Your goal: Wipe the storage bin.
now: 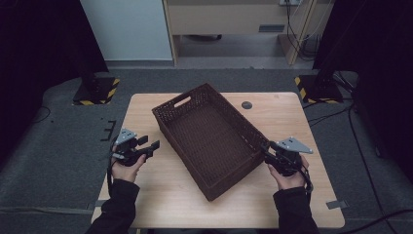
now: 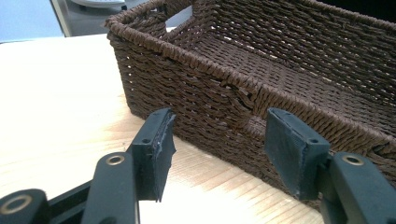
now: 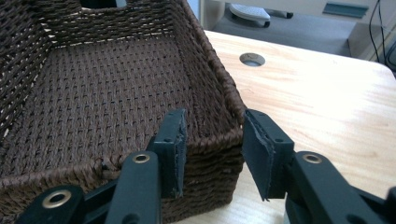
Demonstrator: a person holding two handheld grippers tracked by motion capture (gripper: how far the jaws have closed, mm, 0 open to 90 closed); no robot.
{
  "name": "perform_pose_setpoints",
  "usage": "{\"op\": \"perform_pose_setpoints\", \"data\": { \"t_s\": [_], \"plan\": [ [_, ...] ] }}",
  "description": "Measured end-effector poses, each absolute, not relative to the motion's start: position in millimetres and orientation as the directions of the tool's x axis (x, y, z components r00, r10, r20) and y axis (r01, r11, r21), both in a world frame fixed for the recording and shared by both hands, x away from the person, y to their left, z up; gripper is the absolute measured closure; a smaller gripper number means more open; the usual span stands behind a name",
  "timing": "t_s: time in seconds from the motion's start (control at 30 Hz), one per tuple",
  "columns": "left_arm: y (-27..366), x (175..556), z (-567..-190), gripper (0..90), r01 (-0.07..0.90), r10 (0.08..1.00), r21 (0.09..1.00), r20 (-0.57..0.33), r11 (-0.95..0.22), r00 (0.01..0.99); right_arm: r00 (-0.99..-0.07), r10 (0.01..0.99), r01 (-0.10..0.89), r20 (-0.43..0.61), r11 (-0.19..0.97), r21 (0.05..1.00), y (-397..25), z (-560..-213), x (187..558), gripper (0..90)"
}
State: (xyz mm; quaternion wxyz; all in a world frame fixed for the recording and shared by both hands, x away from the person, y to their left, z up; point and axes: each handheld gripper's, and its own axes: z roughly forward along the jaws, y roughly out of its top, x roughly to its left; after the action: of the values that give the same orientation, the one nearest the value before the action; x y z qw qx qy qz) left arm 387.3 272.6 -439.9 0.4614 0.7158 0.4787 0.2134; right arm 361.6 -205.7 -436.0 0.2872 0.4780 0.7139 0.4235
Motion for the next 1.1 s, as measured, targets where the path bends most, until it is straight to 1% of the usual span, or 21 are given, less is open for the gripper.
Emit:
{"op": "perform_pose_setpoints", "data": {
  "t_s": [0.03,0.1,0.23,0.4,0.57,0.67,0.7,0.8,0.83,0.97,1.07,1.1],
  "plan": [
    [272.6,387.5,-440.2,41.3,0.490,0.883,0.864,-0.136,-0.117,0.450,-0.363,0.932,0.449,0.014,0.162,0.879,-206.5,-438.2,360.7,57.2],
    [272.0,387.3,-440.8,41.3,0.492,0.883,0.862,-0.134,-0.121,0.451,-0.358,0.933,0.470,0.044,0.139,0.872,-208.7,-438.8,360.8,56.4],
    [271.8,387.5,-440.6,41.3,0.489,0.882,0.864,-0.133,-0.120,0.452,-0.363,0.929,0.478,0.075,0.117,0.871,-211.3,-440.7,363.5,58.5],
    [271.6,388.4,-441.4,41.3,0.493,0.883,0.861,-0.132,-0.123,0.451,-0.351,0.934,0.473,0.068,0.114,0.873,-214.1,-442.6,370.7,59.4],
    [271.5,389.2,-442.1,41.2,0.494,0.883,0.860,-0.128,-0.127,0.451,-0.315,0.949,0.461,0.029,0.127,0.878,-213.9,-440.4,379.4,59.1],
    [272.6,389.2,-442.0,41.1,0.494,0.885,0.860,-0.129,-0.124,0.447,-0.336,0.941,0.442,0.031,0.128,0.888,-207.8,-436.5,374.1,57.4],
    [272.8,389.1,-442.0,41.2,0.494,0.886,0.860,-0.128,-0.124,0.446,-0.352,0.935,0.434,0.044,0.122,0.893,-202.1,-436.3,372.4,55.5],
    [273.6,388.7,-441.4,41.2,0.491,0.888,0.862,-0.127,-0.122,0.442,-0.363,0.931,0.442,0.045,0.129,0.888,-196.9,-439.6,373.7,53.3],
    [273.8,388.8,-441.3,41.1,0.490,0.889,0.863,-0.127,-0.120,0.441,-0.357,0.934,0.440,0.026,0.144,0.886,-195.3,-444.0,376.0,53.1],
    [274.9,389.7,-441.5,41.1,0.492,0.891,0.863,-0.128,-0.117,0.435,-0.353,0.935,0.438,0.028,0.139,0.888,-198.5,-445.1,380.2,53.7],
    [276.0,390.1,-441.3,41.1,0.491,0.893,0.863,-0.126,-0.116,0.431,-0.328,0.944,0.417,-0.031,0.174,0.892,-201.1,-446.4,386.8,55.0],
    [276.5,390.3,-441.0,41.1,0.489,0.894,0.865,-0.125,-0.114,0.430,-0.328,0.944,0.417,-0.031,0.174,0.892,-201.1,-446.4,386.8,55.0]
  ]
}}
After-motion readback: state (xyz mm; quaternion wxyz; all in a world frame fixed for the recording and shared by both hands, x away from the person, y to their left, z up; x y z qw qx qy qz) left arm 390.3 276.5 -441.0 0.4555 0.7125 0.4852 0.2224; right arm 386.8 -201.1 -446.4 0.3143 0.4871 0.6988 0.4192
